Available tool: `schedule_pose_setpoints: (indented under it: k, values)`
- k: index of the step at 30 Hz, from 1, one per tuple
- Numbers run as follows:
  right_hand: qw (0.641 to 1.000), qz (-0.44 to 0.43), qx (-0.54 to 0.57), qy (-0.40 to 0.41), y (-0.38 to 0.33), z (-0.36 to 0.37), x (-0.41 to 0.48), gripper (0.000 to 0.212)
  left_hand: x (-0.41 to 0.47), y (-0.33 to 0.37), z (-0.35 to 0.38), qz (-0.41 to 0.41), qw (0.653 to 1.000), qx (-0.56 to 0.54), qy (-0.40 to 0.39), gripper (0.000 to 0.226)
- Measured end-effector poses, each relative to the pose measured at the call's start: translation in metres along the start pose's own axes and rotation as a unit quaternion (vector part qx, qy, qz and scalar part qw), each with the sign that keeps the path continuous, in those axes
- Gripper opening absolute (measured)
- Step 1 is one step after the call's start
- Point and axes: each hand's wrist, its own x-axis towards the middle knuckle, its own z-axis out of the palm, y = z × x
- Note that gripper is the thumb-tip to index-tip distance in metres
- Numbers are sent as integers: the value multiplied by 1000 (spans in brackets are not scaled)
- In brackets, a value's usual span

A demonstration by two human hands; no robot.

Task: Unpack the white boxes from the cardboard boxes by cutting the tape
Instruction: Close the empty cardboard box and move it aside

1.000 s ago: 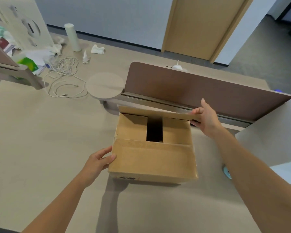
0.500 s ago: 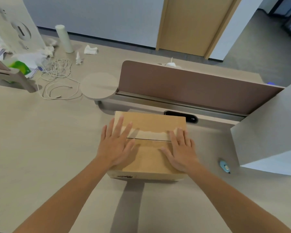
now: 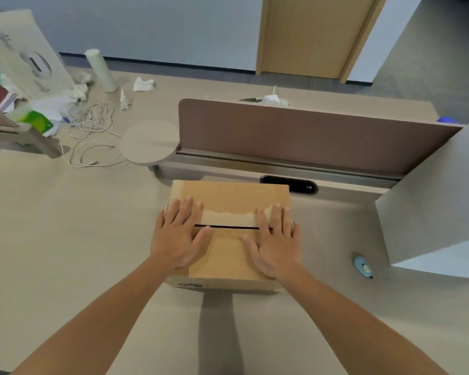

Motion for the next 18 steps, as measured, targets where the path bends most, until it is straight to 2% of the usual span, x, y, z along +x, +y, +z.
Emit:
schedule_pose_setpoints:
  k: [4, 6, 8, 9, 11, 12, 15, 18]
  values:
    - [999, -9, 38, 12, 6, -9, -3, 71, -6, -2, -11, -75, 996, -30, 26, 70]
    - [995, 32, 90, 42, 12, -13, -2, 68, -6, -9, -16, -137, 988, -65, 29, 75]
    - [966, 128, 221, 48, 19, -17, -1, 77, -1, -20, -18, -208, 967, -150, 0, 90]
    - [933, 176, 313, 34, 22, -21, -1, 84, 3, -24, -17, -226, 949, -219, -21, 93]
    - [868, 238, 436, -3, 25, -25, -1, 85, 9, -29, -11, -231, 906, -354, -38, 81]
    - [854, 250, 456, -16, 24, -27, -2, 78, 10, -30, -9, -225, 892, -391, -39, 74]
    - [858, 267, 438, -2, 19, -24, -12, 55, 13, -30, -7, -199, 881, -427, -42, 72]
    - [848, 303, 432, 56, 16, -19, -37, 47, 14, -25, -11, -158, 889, -425, -57, 74]
